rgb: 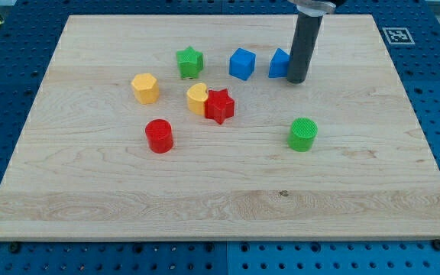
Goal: Move green circle towards top right
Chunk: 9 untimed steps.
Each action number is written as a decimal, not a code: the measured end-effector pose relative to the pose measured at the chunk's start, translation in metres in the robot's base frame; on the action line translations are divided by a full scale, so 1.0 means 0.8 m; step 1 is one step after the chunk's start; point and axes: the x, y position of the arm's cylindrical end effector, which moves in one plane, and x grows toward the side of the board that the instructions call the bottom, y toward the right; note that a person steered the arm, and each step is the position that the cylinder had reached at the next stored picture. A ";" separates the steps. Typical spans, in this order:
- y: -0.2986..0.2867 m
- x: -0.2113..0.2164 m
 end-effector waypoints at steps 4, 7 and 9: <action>-0.009 0.021; -0.076 0.133; -0.044 0.189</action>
